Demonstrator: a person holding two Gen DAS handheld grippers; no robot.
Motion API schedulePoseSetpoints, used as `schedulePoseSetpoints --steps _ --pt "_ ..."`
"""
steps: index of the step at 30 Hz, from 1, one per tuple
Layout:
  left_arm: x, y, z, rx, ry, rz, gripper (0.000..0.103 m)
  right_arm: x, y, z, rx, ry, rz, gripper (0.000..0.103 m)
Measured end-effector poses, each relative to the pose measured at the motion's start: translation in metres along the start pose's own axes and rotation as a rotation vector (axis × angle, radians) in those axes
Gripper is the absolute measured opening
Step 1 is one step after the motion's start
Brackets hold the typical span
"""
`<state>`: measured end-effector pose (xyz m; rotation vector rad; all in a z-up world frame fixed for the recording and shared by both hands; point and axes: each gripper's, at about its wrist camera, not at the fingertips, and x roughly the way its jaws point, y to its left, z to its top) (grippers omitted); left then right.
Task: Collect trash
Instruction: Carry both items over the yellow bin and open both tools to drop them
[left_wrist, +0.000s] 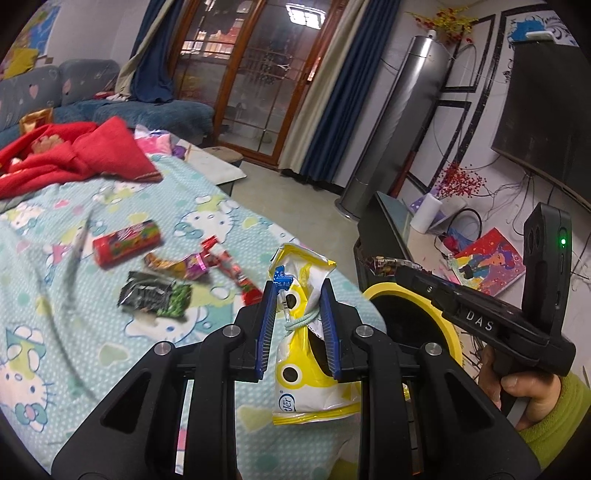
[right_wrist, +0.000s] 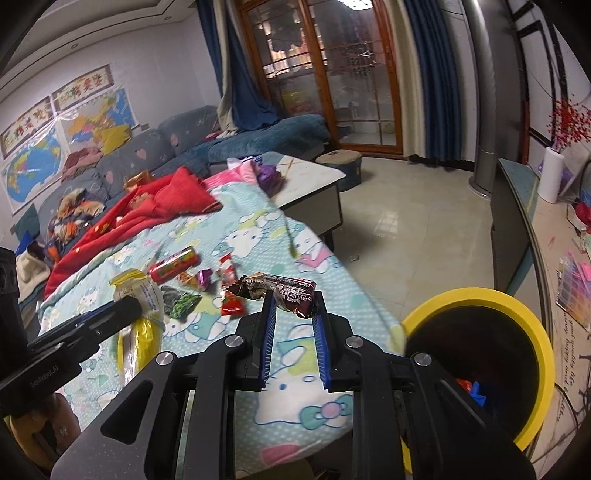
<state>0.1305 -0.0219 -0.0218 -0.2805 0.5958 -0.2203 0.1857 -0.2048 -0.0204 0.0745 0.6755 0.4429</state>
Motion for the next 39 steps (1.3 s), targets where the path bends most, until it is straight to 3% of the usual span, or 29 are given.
schedulePoseSetpoints --steps 6,8,39 --pt "0.011 -0.019 0.007 0.034 0.0 -0.028 0.017 -0.011 -0.022 -0.001 0.051 -0.022 -0.023 0.019" --pt "0.014 -0.025 0.009 0.044 0.002 -0.037 0.012 -0.015 -0.032 -0.001 0.075 -0.028 -0.033 0.019" --pt "0.073 -0.114 0.005 0.207 0.076 -0.141 0.012 -0.053 -0.136 -0.031 0.29 -0.07 -0.162 0.019"
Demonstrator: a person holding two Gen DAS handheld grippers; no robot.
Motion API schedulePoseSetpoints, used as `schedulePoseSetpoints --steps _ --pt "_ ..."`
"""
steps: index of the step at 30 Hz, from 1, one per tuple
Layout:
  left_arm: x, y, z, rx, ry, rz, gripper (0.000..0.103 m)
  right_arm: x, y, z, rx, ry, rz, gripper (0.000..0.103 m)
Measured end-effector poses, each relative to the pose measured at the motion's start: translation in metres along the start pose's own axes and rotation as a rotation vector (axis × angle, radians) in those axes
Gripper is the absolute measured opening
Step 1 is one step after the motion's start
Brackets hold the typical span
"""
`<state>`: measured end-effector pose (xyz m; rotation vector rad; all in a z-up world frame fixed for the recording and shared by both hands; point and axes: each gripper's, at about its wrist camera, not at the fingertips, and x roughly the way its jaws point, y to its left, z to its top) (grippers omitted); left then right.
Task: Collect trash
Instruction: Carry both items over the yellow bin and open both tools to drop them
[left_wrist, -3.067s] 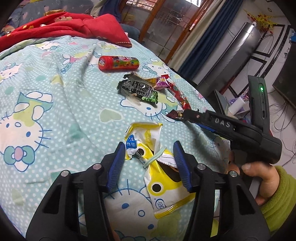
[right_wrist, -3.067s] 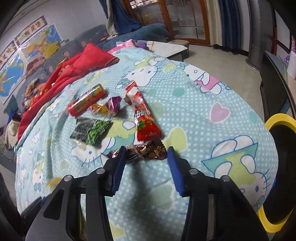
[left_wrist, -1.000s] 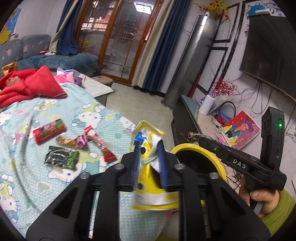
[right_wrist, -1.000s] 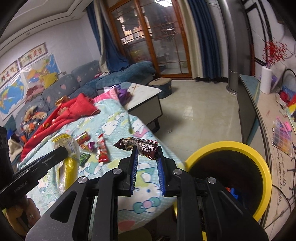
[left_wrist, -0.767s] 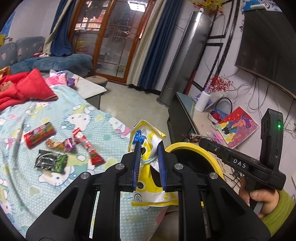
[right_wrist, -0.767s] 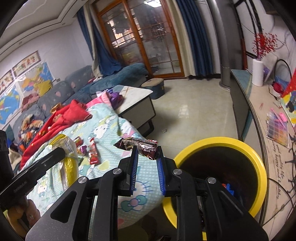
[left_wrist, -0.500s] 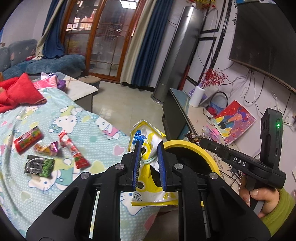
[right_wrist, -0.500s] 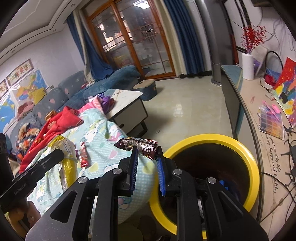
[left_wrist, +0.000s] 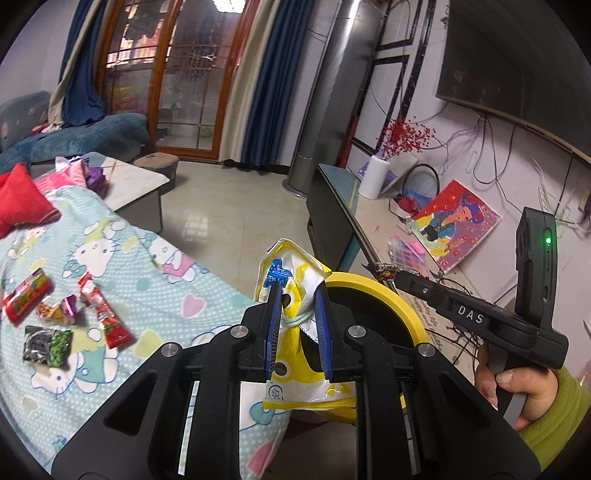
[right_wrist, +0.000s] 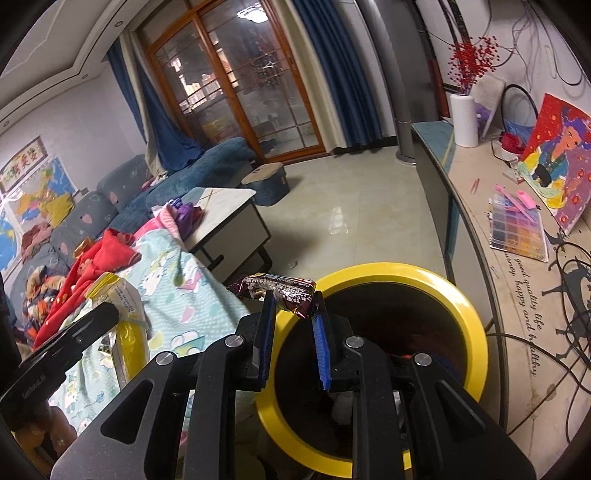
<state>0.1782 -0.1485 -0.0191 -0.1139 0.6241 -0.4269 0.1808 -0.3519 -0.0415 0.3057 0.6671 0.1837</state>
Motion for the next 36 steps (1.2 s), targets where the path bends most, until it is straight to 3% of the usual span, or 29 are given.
schedulePoseSetpoints --steps 25,36 --pt "0.061 -0.051 -0.01 0.099 0.082 -0.053 0.012 0.007 -0.072 -0.008 0.077 0.032 -0.085 0.019" --pt "0.086 -0.055 -0.024 0.089 0.14 -0.087 0.013 0.017 -0.093 -0.018 0.108 0.07 -0.103 0.022"
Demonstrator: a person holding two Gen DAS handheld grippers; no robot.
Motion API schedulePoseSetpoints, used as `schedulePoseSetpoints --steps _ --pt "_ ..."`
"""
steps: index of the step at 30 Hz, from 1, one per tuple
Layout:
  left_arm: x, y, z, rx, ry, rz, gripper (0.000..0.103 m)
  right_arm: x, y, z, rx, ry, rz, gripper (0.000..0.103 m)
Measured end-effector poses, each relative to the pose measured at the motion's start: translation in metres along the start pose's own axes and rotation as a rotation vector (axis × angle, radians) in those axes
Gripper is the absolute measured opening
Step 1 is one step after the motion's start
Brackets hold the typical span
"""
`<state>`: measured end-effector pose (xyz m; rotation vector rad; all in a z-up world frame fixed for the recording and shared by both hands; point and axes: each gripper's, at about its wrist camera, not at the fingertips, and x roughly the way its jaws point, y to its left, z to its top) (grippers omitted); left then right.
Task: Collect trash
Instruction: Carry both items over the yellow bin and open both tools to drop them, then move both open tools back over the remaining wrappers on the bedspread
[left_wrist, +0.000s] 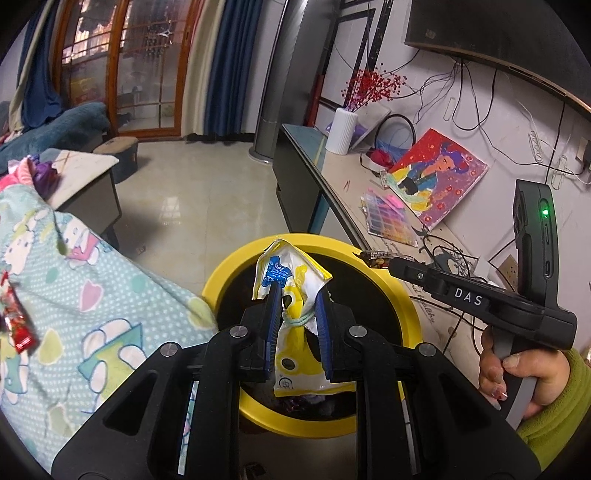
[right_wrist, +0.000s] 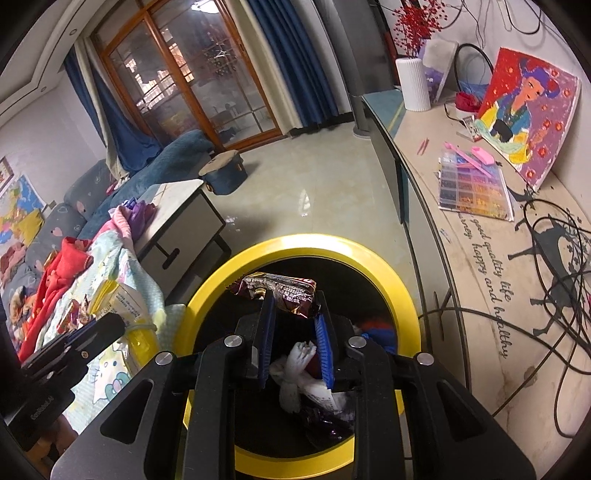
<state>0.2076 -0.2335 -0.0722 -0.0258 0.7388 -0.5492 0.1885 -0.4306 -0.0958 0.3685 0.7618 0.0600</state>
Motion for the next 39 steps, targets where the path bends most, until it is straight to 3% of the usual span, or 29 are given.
schedulePoseSetpoints --steps 6,12,14,16,20,25,28,39 --pt "0.007 0.003 -0.003 -0.011 0.018 -0.01 0.014 0.005 -0.005 -0.001 0.02 0.015 0.007 0.022" --pt "0.006 0.009 -0.005 -0.027 0.029 -0.005 0.016 0.005 -0.005 -0.002 0.032 0.014 0.008 0.03" --pt "0.004 0.012 -0.006 -0.034 0.027 -0.008 0.024 0.003 -0.004 -0.001 0.03 0.009 0.007 0.034" --pt "0.001 0.013 -0.005 -0.039 0.023 -0.014 0.037 0.002 -0.004 -0.001 0.034 0.002 0.007 0.04" --pt "-0.004 0.015 -0.005 -0.046 0.015 -0.011 0.049 -0.001 -0.004 0.002 0.04 -0.009 0.002 0.046" --pt "-0.014 0.02 -0.003 -0.06 -0.006 0.006 0.079 -0.005 -0.001 0.003 0.035 -0.023 0.002 0.056" --pt "-0.019 0.023 -0.003 -0.067 -0.012 0.024 0.091 -0.007 0.003 0.004 0.023 -0.028 0.005 0.059" --pt "-0.056 0.033 -0.01 -0.065 -0.091 0.122 0.092 -0.021 0.029 0.007 -0.028 -0.06 0.042 0.063"
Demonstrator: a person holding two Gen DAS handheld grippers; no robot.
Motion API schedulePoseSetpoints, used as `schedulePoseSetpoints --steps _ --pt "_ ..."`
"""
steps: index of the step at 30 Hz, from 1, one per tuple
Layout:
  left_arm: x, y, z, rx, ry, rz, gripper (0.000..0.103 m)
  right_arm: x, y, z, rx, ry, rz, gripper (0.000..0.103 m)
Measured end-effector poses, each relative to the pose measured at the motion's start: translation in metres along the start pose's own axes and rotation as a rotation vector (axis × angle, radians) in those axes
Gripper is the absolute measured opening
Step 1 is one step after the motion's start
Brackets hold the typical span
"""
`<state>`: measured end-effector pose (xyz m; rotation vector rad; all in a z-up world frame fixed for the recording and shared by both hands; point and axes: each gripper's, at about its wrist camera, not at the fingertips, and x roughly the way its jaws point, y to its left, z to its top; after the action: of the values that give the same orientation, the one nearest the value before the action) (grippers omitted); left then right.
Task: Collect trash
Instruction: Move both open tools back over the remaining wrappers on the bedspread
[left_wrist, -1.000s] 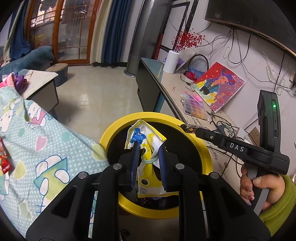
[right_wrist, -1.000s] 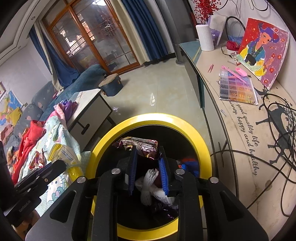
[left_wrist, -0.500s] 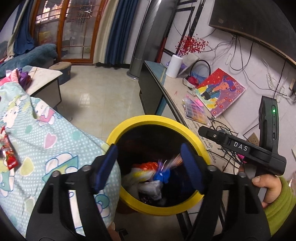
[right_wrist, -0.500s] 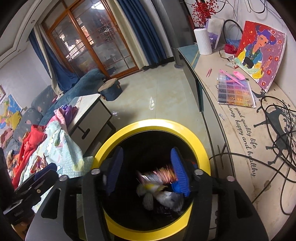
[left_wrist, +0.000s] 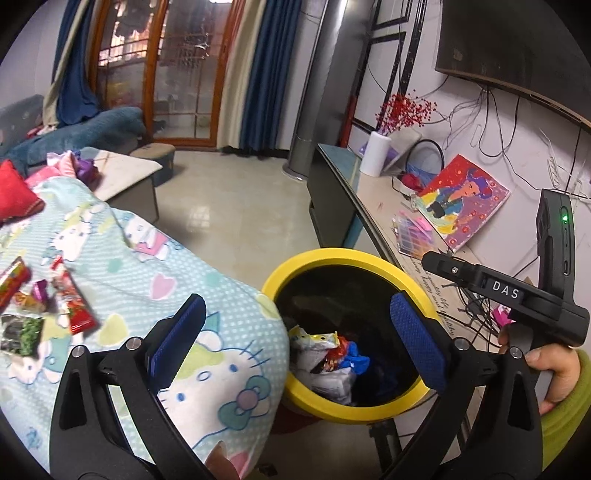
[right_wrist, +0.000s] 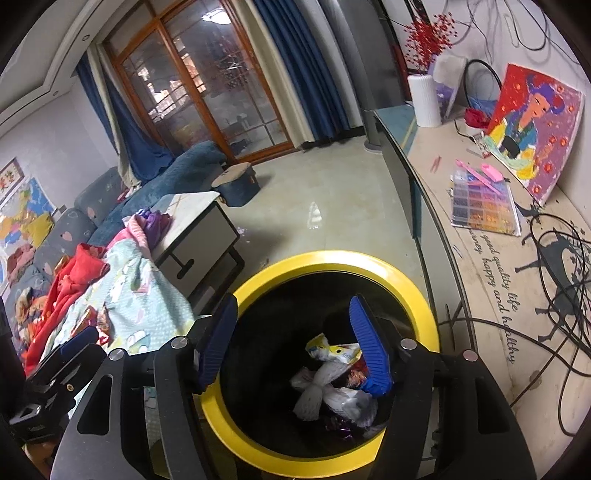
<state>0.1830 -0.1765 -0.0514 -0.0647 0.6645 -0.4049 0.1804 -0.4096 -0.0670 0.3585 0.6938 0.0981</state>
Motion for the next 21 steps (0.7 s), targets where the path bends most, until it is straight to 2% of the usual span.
schedulePoseSetpoints --steps 21 --pt "-0.067 0.061 -0.009 -0.091 -0.139 0.176 0.092 -0.026 0.093 -0.007 -0.207 -0.069 0.093 0.077"
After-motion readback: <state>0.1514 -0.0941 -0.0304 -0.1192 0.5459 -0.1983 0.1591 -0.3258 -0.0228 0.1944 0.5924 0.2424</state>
